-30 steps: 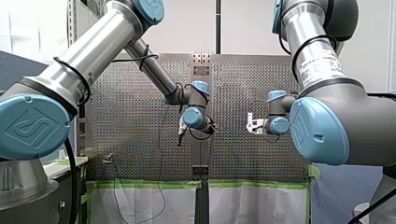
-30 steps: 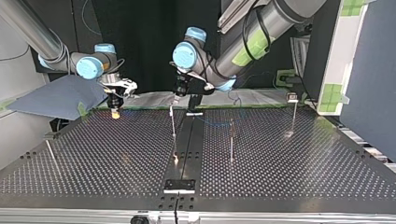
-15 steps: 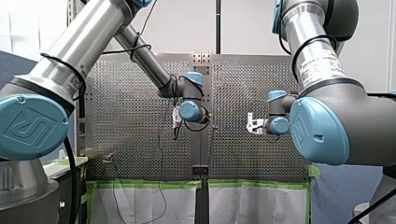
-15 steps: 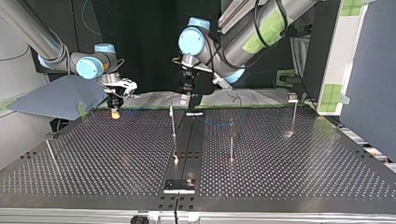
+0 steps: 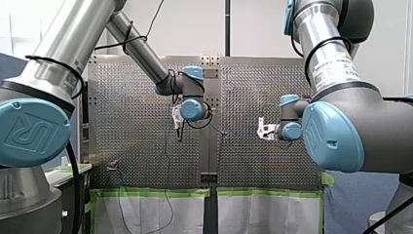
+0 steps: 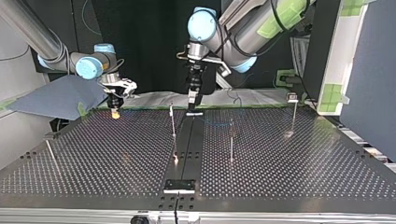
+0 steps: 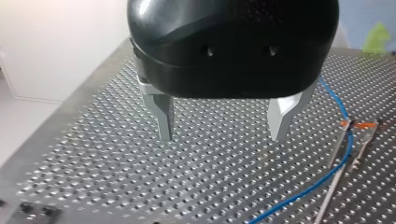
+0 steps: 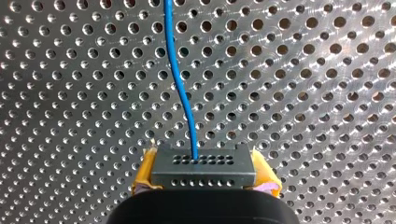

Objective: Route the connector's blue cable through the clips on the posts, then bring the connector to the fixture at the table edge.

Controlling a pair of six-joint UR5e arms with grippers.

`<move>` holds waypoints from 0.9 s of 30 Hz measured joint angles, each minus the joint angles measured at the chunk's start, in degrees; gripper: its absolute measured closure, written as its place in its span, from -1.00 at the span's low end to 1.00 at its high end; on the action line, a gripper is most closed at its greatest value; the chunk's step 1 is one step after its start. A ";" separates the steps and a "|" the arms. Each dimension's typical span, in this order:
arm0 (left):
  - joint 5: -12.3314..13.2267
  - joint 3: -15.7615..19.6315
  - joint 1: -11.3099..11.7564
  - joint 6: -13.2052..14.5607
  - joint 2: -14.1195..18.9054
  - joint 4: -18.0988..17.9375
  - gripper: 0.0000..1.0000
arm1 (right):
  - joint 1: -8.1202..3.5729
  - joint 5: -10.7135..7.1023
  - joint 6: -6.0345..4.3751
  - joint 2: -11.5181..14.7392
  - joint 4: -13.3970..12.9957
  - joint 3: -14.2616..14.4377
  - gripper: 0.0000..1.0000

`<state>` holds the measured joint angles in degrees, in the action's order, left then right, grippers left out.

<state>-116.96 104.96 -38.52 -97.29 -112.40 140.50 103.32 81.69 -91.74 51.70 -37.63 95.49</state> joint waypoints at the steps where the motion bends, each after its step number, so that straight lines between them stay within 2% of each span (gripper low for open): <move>1: -0.01 0.42 -0.02 0.02 0.42 -0.29 -1.00 | -0.03 -0.01 -0.01 0.00 0.02 0.00 1.00; 10: -0.05 4.67 -0.80 0.00 4.69 -0.74 -1.00 | -0.15 -0.03 -0.11 -0.03 0.07 0.01 1.00; 21: 0.17 9.64 -1.05 -1.35 9.66 -1.56 -1.00 | -0.18 -0.03 -0.12 -0.11 0.09 0.01 1.00; 27: 2.03 12.40 -0.61 -3.56 12.40 -4.13 -1.00 | -0.17 -0.04 -0.12 -0.13 0.19 0.01 1.00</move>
<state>-114.93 117.36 -39.13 -100.84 -100.01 136.37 103.15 81.66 -91.86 51.57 -37.45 95.50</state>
